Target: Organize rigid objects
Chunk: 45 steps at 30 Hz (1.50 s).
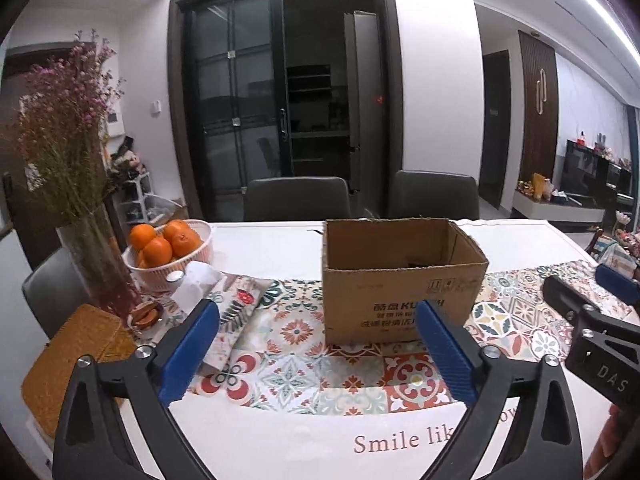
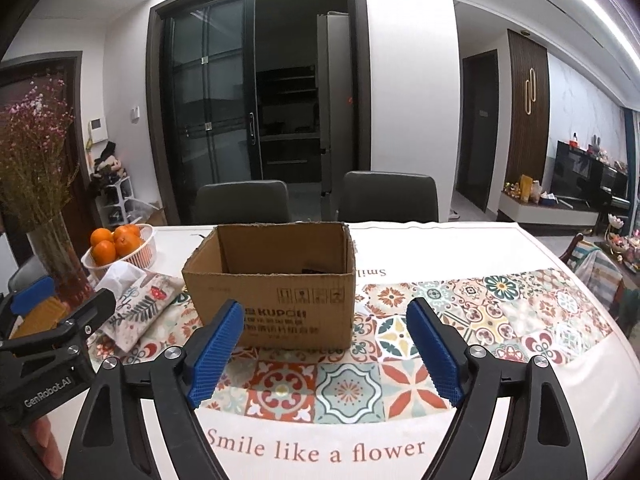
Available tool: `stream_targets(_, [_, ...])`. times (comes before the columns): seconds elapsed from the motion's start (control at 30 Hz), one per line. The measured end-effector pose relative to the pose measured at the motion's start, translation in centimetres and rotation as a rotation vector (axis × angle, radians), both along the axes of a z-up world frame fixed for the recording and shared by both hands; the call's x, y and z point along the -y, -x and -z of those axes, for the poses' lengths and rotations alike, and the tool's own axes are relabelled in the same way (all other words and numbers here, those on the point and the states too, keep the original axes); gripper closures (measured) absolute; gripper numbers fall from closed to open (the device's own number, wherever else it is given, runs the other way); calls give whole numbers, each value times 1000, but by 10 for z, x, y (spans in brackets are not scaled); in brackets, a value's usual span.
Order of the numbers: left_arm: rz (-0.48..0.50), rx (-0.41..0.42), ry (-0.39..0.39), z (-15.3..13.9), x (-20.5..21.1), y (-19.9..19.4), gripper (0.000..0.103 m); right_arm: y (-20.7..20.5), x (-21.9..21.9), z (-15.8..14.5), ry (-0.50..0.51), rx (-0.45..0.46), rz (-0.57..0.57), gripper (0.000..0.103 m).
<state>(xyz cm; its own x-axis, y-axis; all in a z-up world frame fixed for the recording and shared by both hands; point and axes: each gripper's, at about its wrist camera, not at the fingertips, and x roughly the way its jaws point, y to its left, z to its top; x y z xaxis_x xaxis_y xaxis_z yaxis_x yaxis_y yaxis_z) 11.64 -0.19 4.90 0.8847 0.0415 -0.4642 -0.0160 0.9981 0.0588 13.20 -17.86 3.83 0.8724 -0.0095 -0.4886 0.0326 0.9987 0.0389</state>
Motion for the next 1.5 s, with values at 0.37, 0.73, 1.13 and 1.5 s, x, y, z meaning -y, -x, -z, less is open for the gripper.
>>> stream_targets(0.37, [-22,53,-19,-4,0,30,0,32,4,-2,-5,37,34,16])
stream_targets(0.73, [-33,55,-25,-3,2,48,0,47,2,-3,4,50,28,14])
stream_targets(1.13, [-33,70,-18,-6,1,57,0,52,0,-6,6,69,19,14])
stream_targets(1.5, [-32,70,-34,-5,3,57,0,52,0,-5,0,68,14,14])
